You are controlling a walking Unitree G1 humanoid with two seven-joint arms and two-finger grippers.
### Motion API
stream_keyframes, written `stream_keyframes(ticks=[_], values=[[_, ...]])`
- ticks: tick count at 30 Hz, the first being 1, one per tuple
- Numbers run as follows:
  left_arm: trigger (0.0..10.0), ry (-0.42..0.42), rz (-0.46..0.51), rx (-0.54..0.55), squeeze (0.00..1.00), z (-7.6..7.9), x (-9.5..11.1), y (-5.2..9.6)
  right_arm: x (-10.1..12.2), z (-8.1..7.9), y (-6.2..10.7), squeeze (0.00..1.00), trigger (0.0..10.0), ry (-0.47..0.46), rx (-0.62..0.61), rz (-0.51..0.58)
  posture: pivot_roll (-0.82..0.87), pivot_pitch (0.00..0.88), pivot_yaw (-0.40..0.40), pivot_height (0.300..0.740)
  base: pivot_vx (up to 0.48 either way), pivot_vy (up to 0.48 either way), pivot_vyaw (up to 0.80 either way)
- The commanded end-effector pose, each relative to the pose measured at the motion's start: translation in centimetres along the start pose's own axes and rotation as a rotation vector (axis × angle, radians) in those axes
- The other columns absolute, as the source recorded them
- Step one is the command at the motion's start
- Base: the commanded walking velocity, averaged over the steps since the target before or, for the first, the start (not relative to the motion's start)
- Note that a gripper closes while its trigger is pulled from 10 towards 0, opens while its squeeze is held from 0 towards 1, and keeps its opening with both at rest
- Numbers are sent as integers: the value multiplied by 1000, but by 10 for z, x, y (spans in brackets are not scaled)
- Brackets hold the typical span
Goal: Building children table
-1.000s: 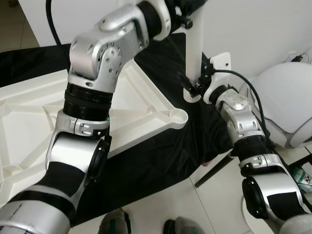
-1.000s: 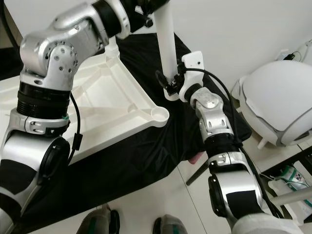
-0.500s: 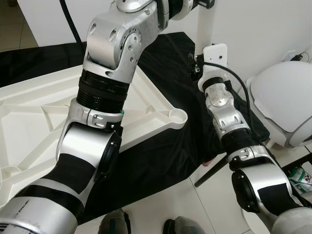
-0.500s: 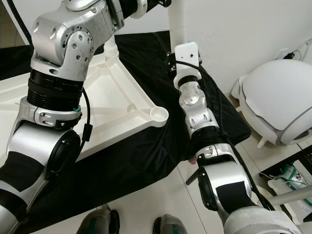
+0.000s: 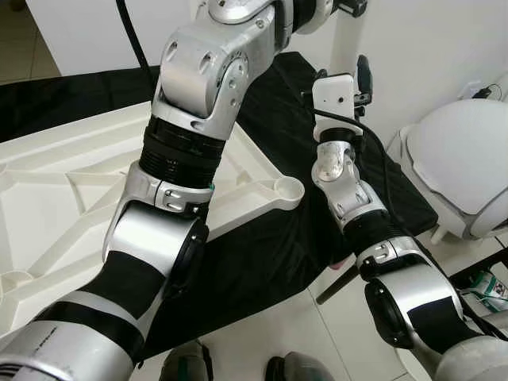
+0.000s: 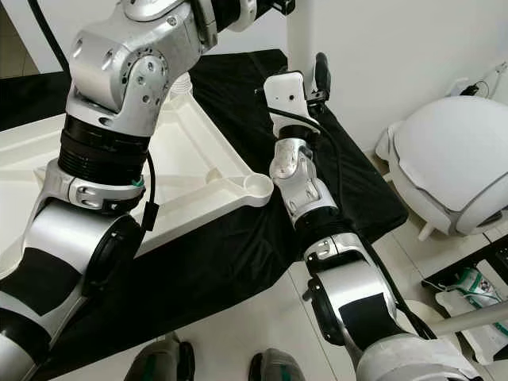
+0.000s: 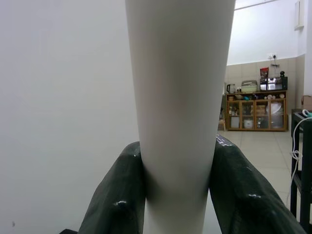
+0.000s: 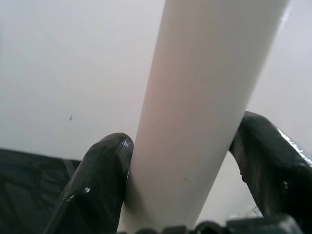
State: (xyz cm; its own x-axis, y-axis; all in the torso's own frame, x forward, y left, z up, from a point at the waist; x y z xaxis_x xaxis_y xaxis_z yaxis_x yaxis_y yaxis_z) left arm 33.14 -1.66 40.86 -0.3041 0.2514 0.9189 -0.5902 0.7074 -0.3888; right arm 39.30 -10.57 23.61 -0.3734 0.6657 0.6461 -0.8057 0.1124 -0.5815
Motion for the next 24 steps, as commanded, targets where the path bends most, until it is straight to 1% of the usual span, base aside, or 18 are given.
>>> stream_keyframes(ticks=[1, 3, 4, 5, 7, 8, 9, 10, 11, 13, 16, 17, 22, 24], values=[[10000, -30, 27, 191, 0, -13, 6, 0, -10, 6, 4, 0, 10000, -12, -47, -21, -4, 0, -25, 740, 0, 0, 0], [10000, -30, 27, 191, 0, -13, 6, 0, -10, 6, 4, 0, 10000, -12, -47, -21, -4, 0, -25, 740, 0, 0, 0], [10000, -28, 30, 188, 0, -12, 7, 0, -13, 7, 4, 0, 10000, -41, -57, -37, -5, 0, -24, 740, 0, 0, 0], [10000, -28, 30, 188, 0, -12, 7, 0, -13, 7, 4, 0, 10000, -41, -57, -37, -5, 0, -24, 740, 0, 0, 0], [10000, -27, 34, 183, 0, -12, 8, 0, -19, 8, 6, 0, 10000, -156, -57, -66, -3, 0, -25, 740, 0, 0, 0], [10000, -27, 34, 183, 0, -12, 8, 0, -19, 8, 6, 0, 10000, -156, -57, -66, -3, 0, -25, 740, 0, 0, 0], [10000, -28, 36, 182, 0, -11, 9, 0, -22, 9, 6, 0, 10000, -196, -63, -79, -2, 0, -26, 740, 0, 0, 0], [10000, -28, 36, 182, 0, -11, 9, 0, -22, 9, 6, 0, 10000, -196, -63, -79, -2, 0, -26, 740, 0, 0, 0], [10000, -29, 36, 181, 0, -11, 9, 0, -24, 10, 6, 0, 10000, -222, -68, -90, -1, 0, -26, 740, 0, 0, 0], [10000, -28, 38, 180, 0, -11, 9, 0, -26, 12, 5, 0, 10000, -218, -78, -97, -1, 0, -25, 740, 0, 0, 0], [10000, -29, 39, 179, 0, -11, 9, 1, -30, 14, 3, 0, 10000, -255, -92, -123, -2, 0, -24, 740, 0, 0, 0], [10000, -29, 39, 179, 0, -11, 9, 1, -30, 14, 3, 0, 10000, -255, -92, -123, -2, 0, -24, 740, 0, 0, 0], [10000, -27, 40, 175, 0, -10, 10, 0, -35, 17, 0, 0, 10000, -236, -96, -142, -1, 0, -25, 740, 0, 0, 0], [10000, -26, 41, 171, 0, -10, 10, 0, -43, 21, -4, 0, 10000, -220, -95, -168, 1, 0, -25, 740, 0, 0, 0]])
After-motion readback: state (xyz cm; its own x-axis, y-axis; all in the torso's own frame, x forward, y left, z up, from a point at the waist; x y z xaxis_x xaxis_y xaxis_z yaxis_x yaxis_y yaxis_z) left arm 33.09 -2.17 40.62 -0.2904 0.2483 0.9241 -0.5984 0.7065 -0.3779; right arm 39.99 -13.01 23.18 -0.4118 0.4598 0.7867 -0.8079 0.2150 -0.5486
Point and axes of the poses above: a point about 5 cm out from each wrist's last joint towards the gripper, its own y axis pointing back from the gripper into the wrist, its own x axis along the axis of the wrist's last joint, z = x × y, the point moved 2 cm from there along -y, pointing out of the wrist towards the gripper, and after that the axes turned 7 degrees about y, right-handed, at the moved point
